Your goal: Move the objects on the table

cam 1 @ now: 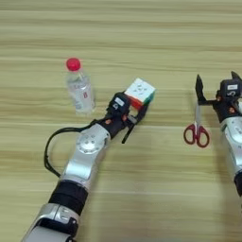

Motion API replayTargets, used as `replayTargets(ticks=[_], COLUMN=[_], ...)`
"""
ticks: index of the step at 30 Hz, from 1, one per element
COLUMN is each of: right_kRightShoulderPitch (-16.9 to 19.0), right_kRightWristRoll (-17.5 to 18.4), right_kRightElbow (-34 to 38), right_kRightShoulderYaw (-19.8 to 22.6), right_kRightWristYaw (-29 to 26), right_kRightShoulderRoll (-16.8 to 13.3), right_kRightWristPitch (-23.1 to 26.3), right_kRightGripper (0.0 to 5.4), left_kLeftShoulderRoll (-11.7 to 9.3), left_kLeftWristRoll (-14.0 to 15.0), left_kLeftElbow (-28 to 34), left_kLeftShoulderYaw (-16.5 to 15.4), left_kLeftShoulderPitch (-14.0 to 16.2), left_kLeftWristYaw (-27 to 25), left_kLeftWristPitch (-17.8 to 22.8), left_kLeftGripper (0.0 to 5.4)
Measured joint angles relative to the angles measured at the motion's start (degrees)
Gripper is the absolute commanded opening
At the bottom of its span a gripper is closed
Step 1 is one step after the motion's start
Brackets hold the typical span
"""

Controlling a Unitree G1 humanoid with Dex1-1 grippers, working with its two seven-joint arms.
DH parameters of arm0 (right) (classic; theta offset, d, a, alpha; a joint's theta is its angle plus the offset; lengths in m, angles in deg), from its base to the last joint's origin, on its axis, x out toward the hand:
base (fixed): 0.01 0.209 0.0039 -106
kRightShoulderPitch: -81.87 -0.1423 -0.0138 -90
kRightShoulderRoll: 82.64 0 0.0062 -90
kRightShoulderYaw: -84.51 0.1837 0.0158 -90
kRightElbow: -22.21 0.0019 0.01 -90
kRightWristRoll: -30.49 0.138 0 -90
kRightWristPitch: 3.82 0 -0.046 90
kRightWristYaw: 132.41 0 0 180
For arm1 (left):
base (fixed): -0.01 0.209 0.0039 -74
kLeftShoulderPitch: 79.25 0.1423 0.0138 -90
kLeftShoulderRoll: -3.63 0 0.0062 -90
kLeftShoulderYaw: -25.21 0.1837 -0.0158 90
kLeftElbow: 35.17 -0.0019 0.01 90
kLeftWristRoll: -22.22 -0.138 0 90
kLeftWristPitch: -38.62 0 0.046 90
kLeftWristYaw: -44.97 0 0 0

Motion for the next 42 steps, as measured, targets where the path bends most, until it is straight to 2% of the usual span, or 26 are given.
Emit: replayTargets(ticks=[4,9,15,26,28,34,42], right_kRightShoulderPitch=[0.0,0.0,0.0,0.0,0.0,0.0,0.0], right_kRightWristRoll=[0.0,0.0,-0.1,-0.1,-0.1,-0.1,-0.2], right_kRightElbow=[0.0,-0.2,-0.2,-0.2,-0.2,-0.2,-0.3], right_kRightShoulderYaw=[0.0,-0.1,-0.1,-0.2,-0.2,-0.2,-0.2], right_kRightWristYaw=[0.0,0.0,0.0,0.0,0.0,0.0,0.0], right_kRightShoulderRoll=[0.0,0.0,0.0,0.0,0.0,0.0,0.0], right_kRightWristPitch=[0.0,0.0,0.0,0.0,0.0,0.0,0.0], right_kRightGripper=[5.4,5.4,5.4,5.4,5.4,5.4,5.4], left_kLeftShoulderRoll=[-1.7,-2.1,-2.1,-2.0,-2.0,-1.8,-1.5], left_kLeftWristRoll=[0.1,0.1,0.1,0.1,0.1,0.1,0.1], left_kLeftElbow=[-2.5,-7.1,-10.7,-11.8,-11.8,-11.4,-7.6], left_kLeftShoulderYaw=[-3.1,-5.3,-5.8,-5.8,-5.8,-5.2,-4.5], left_kLeftShoulderPitch=[0.0,-0.6,-1.9,-2.1,-2.1,-2.0,-1.2], left_kLeftWristYaw=[2.1,4.3,4.7,4.5,4.5,3.8,3.2], left_kLeftWristPitch=[-0.1,-0.3,-0.8,-1.5,-1.5,-1.5,-1.5], left_kLeftGripper=[3.26,3.26,3.26,3.26,3.63,4.07,4.82])
